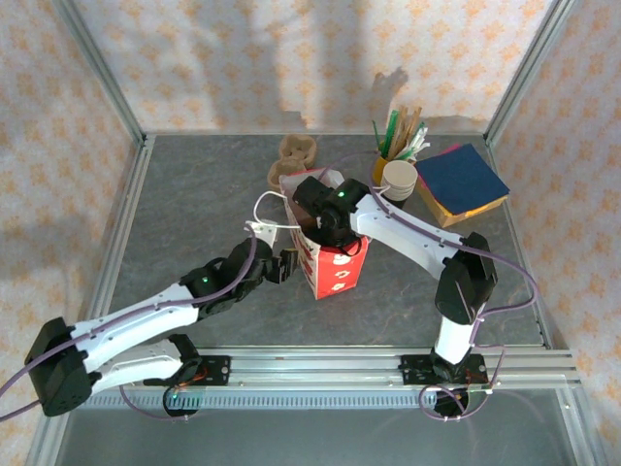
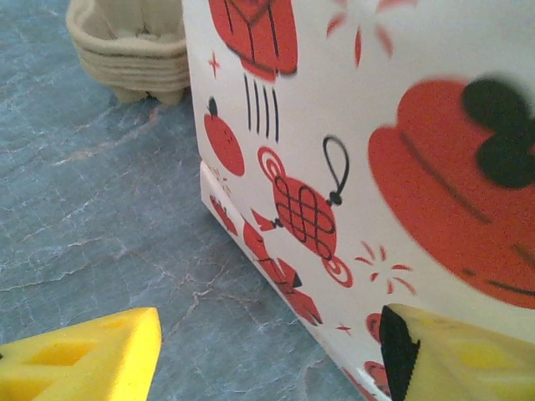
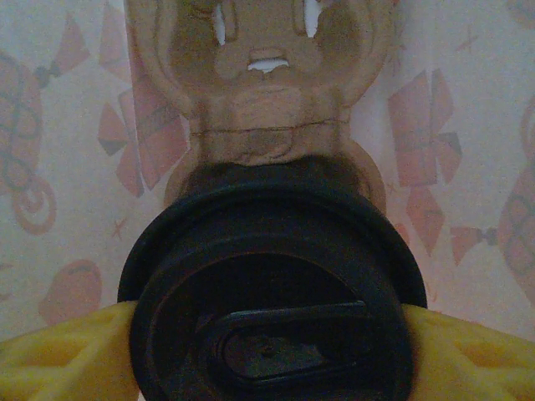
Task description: Pack the takeout coffee
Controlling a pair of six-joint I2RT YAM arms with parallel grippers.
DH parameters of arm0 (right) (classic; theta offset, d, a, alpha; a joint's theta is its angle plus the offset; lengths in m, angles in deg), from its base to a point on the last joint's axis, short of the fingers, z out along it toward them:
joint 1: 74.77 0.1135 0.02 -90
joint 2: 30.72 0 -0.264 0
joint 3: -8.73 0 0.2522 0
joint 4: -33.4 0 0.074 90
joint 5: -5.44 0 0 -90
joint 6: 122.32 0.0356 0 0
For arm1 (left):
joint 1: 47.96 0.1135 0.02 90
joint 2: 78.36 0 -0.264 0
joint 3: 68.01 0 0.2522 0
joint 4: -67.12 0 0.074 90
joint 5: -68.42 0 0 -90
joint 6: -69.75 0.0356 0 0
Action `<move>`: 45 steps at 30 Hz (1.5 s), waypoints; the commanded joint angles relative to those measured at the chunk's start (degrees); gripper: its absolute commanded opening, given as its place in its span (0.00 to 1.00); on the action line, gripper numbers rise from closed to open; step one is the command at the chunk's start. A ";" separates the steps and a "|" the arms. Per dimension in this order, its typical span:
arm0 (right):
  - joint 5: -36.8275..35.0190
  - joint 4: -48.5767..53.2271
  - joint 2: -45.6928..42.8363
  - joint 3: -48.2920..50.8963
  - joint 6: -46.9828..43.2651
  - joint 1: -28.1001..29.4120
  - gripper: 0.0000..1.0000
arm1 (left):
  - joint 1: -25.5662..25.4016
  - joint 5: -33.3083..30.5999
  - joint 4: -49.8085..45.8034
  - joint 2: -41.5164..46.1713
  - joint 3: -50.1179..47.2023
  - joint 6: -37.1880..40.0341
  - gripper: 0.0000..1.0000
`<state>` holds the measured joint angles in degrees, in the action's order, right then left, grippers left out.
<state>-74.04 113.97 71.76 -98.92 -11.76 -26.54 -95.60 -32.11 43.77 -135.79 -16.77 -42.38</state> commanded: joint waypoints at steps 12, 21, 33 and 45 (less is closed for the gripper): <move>-1.12 0.27 1.32 -1.76 0.12 0.38 0.71 | -0.20 15.25 -1.08 10.42 4.56 -7.66 0.88; -1.16 0.08 1.52 -1.82 0.43 0.37 0.71 | -0.22 19.84 4.12 8.82 6.49 -11.15 0.90; -1.07 0.25 1.49 -2.25 0.41 0.46 0.71 | -0.31 13.89 1.23 2.52 11.26 -18.83 0.89; -1.69 1.31 2.03 -4.15 0.14 0.46 0.71 | -0.30 10.86 -6.06 -1.37 11.69 -15.52 0.79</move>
<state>-74.28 113.97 73.70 -100.82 -11.79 -26.54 -95.60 -19.47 41.41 -136.94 -5.95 -59.43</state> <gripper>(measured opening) 0.711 0.799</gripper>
